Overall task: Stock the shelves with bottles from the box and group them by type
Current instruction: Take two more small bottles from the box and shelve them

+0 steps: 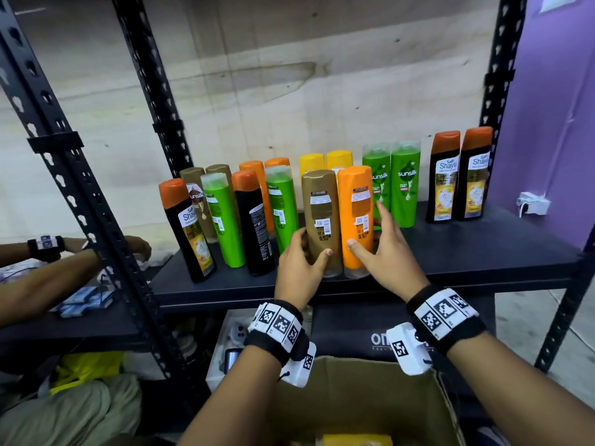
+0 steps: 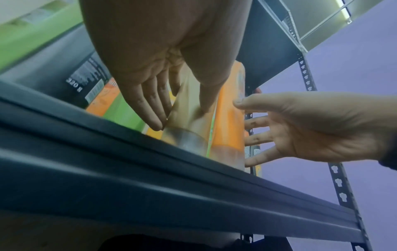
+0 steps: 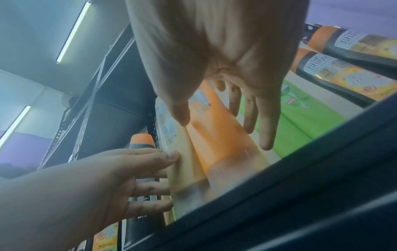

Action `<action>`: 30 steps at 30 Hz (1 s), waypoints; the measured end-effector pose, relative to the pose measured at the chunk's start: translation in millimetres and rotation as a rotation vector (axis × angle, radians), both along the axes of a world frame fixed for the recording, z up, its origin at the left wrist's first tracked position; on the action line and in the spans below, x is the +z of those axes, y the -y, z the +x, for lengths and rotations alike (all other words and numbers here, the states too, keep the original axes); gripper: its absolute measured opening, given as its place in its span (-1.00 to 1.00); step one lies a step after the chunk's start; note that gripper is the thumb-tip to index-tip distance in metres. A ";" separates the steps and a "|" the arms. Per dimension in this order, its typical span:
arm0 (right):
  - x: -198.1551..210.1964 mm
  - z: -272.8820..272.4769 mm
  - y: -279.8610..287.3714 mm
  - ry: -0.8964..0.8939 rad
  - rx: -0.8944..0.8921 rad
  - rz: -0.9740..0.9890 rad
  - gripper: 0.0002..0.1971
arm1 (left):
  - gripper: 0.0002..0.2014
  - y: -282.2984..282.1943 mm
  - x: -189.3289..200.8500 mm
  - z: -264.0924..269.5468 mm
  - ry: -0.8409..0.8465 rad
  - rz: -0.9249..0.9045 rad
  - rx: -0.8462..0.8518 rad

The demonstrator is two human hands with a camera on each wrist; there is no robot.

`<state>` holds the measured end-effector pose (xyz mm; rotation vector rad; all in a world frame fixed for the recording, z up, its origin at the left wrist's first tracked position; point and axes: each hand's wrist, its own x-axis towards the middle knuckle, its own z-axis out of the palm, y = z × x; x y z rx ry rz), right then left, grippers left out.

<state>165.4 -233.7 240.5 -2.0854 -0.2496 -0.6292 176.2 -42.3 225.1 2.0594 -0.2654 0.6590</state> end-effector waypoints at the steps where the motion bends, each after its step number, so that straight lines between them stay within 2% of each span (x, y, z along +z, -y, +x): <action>1: 3.0 -1.7 -0.2 -0.009 -0.010 -0.013 0.00 | -0.38 0.0 4.4 -1.3 -0.007 0.017 0.004; 9: 24.9 -3.8 -8.4 -0.001 -0.080 -0.026 0.08 | -0.27 4.3 40.0 -3.0 -0.040 0.136 0.045; 14: 27.4 -0.8 -13.2 -0.020 -0.087 -0.051 0.08 | -0.26 11.0 43.5 -1.8 -0.077 0.133 0.040; 30: 35.8 51.3 -17.3 -0.132 -0.147 -0.059 0.00 | -0.40 33.1 52.0 35.0 -0.228 0.112 0.150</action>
